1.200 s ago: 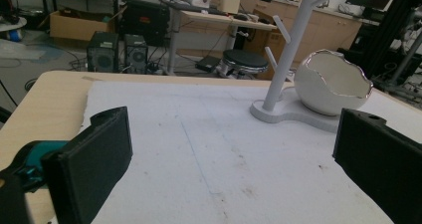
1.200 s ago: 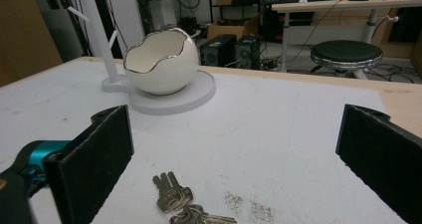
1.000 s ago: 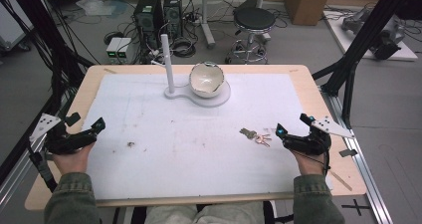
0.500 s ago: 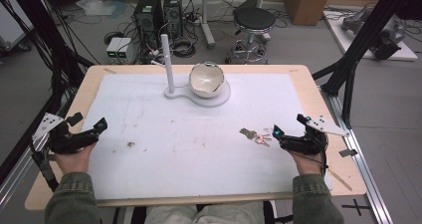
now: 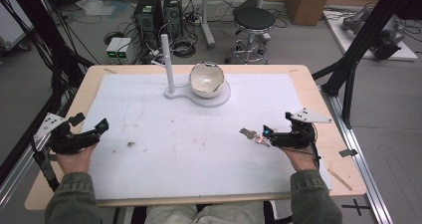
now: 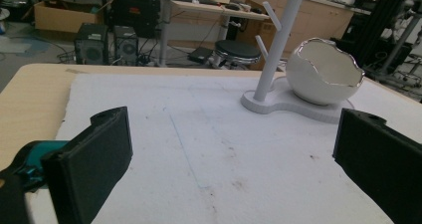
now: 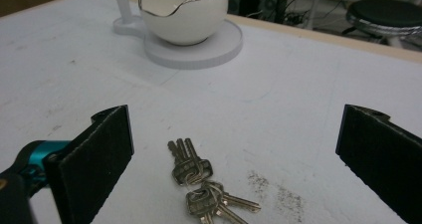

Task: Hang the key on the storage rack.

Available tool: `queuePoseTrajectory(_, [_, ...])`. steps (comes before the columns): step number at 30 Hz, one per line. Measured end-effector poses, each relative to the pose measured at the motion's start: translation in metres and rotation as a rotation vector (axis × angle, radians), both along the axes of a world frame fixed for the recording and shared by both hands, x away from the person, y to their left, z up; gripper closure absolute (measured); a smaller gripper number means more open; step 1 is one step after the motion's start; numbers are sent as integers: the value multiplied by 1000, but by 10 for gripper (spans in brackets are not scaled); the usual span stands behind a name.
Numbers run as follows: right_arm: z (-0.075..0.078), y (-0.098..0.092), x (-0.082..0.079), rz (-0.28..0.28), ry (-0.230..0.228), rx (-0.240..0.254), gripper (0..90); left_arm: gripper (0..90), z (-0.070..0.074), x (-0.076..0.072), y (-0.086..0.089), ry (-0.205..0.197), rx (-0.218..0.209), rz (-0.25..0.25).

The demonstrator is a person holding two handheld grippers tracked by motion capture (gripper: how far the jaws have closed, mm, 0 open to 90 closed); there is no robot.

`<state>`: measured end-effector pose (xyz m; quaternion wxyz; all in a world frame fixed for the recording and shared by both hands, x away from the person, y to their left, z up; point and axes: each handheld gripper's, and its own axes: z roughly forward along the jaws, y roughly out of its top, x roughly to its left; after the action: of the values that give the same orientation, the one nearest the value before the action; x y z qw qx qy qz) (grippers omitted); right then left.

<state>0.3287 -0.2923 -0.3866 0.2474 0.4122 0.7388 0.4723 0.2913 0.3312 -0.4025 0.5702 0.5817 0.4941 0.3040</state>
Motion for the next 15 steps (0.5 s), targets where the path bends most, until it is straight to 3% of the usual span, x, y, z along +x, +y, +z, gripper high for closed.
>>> queuePoseTrajectory(8, [7,14,18,55,65,-76,6,25,0,0,2,-4,-14,8])
queuePoseTrajectory(15, [17,23,27,90,84,-102,6,25,0,0,2,-2,-16,7])
